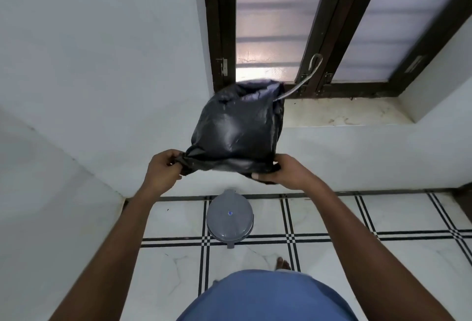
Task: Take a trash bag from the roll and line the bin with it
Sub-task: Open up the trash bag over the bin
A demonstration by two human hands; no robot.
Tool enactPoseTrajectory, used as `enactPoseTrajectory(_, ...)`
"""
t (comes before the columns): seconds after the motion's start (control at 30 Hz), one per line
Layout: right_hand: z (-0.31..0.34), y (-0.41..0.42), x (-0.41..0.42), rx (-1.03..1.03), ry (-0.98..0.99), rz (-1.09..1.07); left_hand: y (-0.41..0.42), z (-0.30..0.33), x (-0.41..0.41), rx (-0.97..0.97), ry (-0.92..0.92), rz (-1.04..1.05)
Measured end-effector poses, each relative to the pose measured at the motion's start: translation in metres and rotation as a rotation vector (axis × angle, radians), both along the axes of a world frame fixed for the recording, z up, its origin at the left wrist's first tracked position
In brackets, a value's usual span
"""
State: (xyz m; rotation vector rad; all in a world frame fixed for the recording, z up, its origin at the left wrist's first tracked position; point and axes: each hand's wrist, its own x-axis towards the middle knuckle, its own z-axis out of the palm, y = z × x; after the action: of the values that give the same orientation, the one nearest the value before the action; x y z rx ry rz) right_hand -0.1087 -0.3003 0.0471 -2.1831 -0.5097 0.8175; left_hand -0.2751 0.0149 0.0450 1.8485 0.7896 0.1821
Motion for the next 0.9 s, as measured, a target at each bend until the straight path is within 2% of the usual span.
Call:
enactPoseTrajectory(0.1, 0.021, -0.011, -0.010, -0.152, 0.369, 0.247, 0.017, -0.014, -0.012, 0.069, 0.200, -0.115)
enactPoseTrajectory(0.13, 0.025, -0.016, -0.011, -0.137, 0.477, 0.310, 0.022, -0.019, -0.015, 0.112, 0.278, -0.166)
enactPoseTrajectory(0.17, 0.026, -0.021, -0.012, -0.046, 0.599, 0.344, 0.029, -0.027, -0.019, 0.168, 0.362, -0.226)
enactPoseTrajectory(0.23, 0.019, -0.029, -0.010, 0.288, 0.854, 0.307, 0.038, -0.040, -0.028, 0.240, 0.526, -0.312)
enactPoseTrajectory(0.3, 0.005, -0.028, -0.018, 0.644, 1.035, 0.097, 0.043, -0.052, -0.038, 0.285, 0.632, -0.352)
enactPoseTrajectory(0.33, -0.009, -0.026, -0.024, 0.705, 1.015, -0.047, 0.043, -0.057, -0.045, 0.304, 0.652, -0.364)
enactPoseTrajectory(0.37, -0.023, -0.023, -0.032, 0.646, 0.896, -0.173, 0.043, -0.064, -0.051, 0.305, 0.660, -0.374)
enactPoseTrajectory(0.4, -0.035, -0.021, -0.040, 0.462, 0.709, -0.239, 0.042, -0.069, -0.057, 0.282, 0.663, -0.383)
enactPoseTrajectory(0.43, -0.048, -0.020, -0.045, 0.179, 0.489, -0.217, 0.040, -0.074, -0.063, 0.242, 0.678, -0.403)
enactPoseTrajectory(0.47, -0.059, -0.022, -0.049, -0.140, 0.301, -0.113, 0.038, -0.077, -0.068, 0.202, 0.719, -0.433)
enactPoseTrajectory(0.5, -0.067, -0.024, -0.053, -0.387, 0.199, 0.012, 0.038, -0.079, -0.073, 0.182, 0.768, -0.466)
enactPoseTrajectory(0.53, -0.070, -0.025, -0.055, -0.522, 0.158, 0.105, 0.039, -0.079, -0.075, 0.185, 0.809, -0.485)
enactPoseTrajectory(0.57, -0.070, -0.024, -0.055, -0.561, 0.139, 0.141, 0.042, -0.079, -0.075, 0.203, 0.825, -0.488)
enactPoseTrajectory(0.63, -0.058, -0.014, -0.049, -0.488, 0.033, 0.110, 0.045, -0.069, -0.068, 0.270, 0.808, -0.454)
enactPoseTrajectory(0.7, -0.042, 0.001, -0.044, -0.310, -0.211, -0.016, 0.043, -0.048, -0.057, 0.389, 0.678, -0.353)
enactPoseTrajectory(0.77, -0.022, 0.013, -0.044, -0.008, -0.500, -0.272, 0.031, -0.026, -0.048, 0.562, 0.385, -0.106)
enactPoseTrajectory(0.83, -0.002, 0.014, -0.052, 0.268, -0.781, -0.440, 0.008, -0.003, -0.049, 0.637, -0.030, 0.187)
enactPoseTrajectory(0.87, 0.002, 0.012, -0.058, 0.281, -0.947, -0.436, -0.001, 0.003, -0.053, 0.681, -0.202, 0.242)
enactPoseTrajectory(0.9, -0.002, 0.009, -0.062, 0.187, -1.086, -0.388, -0.009, 0.001, -0.057, 0.741, -0.273, 0.204)
